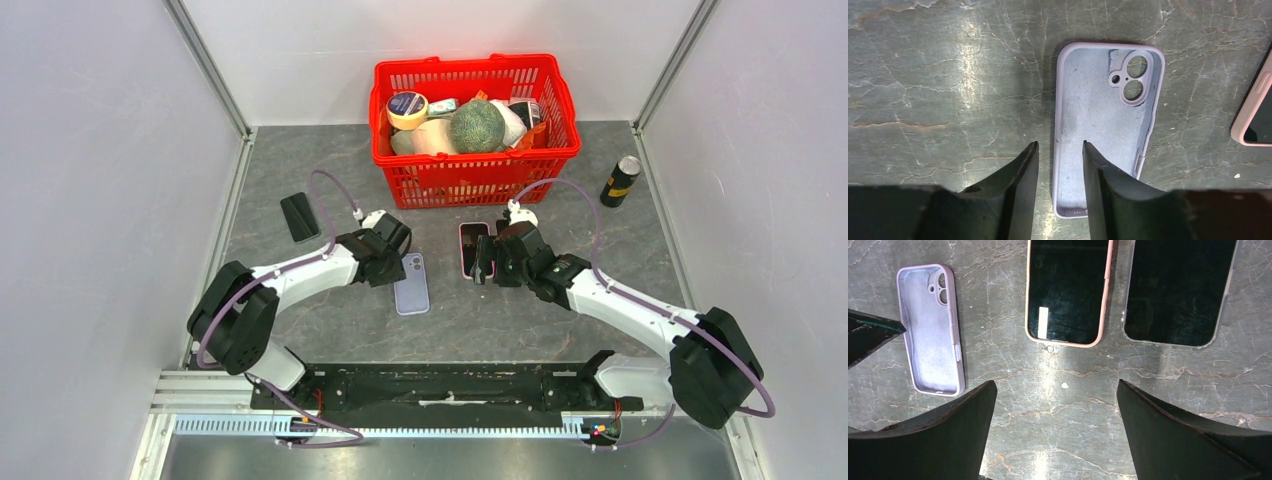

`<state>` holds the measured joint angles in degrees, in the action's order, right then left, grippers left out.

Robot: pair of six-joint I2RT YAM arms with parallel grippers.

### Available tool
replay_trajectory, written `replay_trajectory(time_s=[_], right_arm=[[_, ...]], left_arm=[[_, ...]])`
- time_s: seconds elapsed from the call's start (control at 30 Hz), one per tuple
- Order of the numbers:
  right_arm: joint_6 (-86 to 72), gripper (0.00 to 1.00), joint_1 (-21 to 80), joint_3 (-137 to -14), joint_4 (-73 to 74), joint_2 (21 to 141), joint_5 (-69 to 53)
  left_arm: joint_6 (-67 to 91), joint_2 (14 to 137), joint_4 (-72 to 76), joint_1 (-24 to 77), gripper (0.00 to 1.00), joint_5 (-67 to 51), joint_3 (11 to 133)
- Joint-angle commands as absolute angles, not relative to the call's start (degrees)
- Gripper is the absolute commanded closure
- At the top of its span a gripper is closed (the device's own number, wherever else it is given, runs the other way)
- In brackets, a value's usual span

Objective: Put the phone into the phone case

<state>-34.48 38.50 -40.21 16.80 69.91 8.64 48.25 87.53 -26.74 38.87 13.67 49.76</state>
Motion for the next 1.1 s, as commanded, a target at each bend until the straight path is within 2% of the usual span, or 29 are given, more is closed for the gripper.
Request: replay_trajectory(time_s=[0.0,0.13,0.3,0.67,1.07], right_arm=[[-34.4,0.03,38.4,-40.8,15.5,70.4,8.2],[-34.3,0.03,38.4,-40.8,15.4,70.5,8.0],[-34.3,0.03,38.4,-40.6,15.3,70.1,7.9],[-34.1,0.03,38.4,-40.3,14.9,69.5,6.9],[-33.9,0.03,38.4,-40.1,14.8,68.7,6.6]], left_arm=[[49.1,84.8,-28.4,39.0,0.48,18.0,52.2],[48.1,83.7,-31.9,37.6,0.31,21.5,54.7],[45.5,82.8,-32.7,28.2,0.21,19.8,57.0],[33.1,92.1,-31.9,4.3,0.15,17.2,67.3],[23.5,108.3,-33.0,-2.7,0.12,15.0,79.1]])
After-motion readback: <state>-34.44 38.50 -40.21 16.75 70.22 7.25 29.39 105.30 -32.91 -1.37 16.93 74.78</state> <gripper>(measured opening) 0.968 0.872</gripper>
